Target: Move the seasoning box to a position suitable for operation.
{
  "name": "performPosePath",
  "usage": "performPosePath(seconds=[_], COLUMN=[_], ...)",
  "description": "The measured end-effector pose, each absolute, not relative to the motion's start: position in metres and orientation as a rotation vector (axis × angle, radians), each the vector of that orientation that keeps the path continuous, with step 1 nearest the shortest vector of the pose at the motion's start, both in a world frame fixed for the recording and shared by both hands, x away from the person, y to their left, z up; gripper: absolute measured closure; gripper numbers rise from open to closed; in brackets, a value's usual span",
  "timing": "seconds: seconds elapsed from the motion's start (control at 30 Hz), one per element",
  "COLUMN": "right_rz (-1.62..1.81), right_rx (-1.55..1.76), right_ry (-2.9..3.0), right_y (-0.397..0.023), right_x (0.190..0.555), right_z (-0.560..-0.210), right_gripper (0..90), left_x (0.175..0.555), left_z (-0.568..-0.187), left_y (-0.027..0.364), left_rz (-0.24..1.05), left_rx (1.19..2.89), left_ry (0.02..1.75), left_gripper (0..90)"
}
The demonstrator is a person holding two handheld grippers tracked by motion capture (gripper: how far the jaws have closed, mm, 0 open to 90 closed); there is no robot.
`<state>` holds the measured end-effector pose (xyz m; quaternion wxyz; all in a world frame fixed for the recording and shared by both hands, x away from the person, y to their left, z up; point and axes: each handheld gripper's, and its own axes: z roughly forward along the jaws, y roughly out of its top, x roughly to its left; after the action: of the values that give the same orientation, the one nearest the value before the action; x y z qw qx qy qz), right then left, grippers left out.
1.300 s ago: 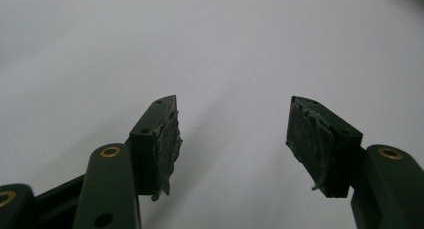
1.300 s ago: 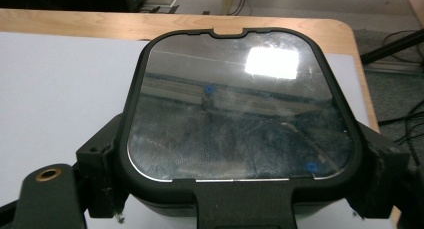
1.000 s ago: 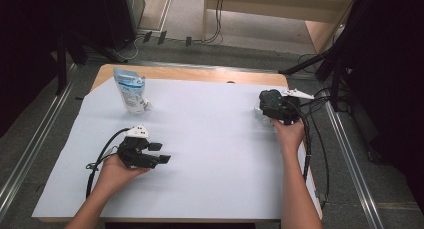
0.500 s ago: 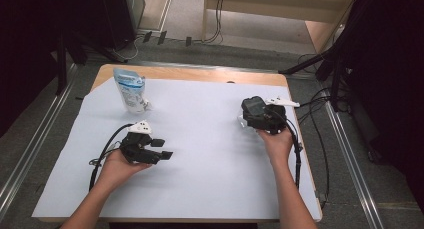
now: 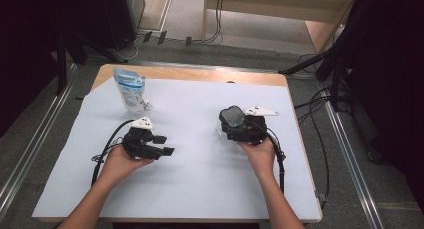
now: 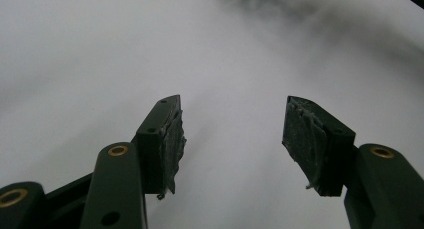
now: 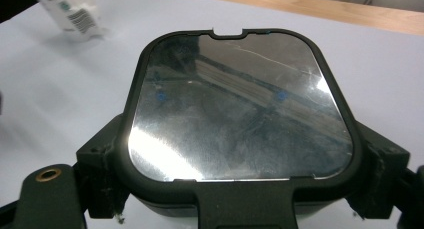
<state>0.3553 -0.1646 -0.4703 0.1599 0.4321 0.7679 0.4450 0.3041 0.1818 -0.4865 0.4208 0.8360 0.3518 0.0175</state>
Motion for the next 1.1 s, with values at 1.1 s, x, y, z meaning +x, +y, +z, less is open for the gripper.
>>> performPosePath(seconds=[1.1], right_rz=[1.327], right_rx=[0.952], right_ry=[2.427], right_y=[-0.071], right_x=[0.329], right_z=[-0.493], right_gripper=[14.7], left_x=[0.300], left_z=[-0.487], left_y=[0.185], left_rz=[0.052], left_rx=[2.094], left_ry=[0.888], left_gripper=[40.4])
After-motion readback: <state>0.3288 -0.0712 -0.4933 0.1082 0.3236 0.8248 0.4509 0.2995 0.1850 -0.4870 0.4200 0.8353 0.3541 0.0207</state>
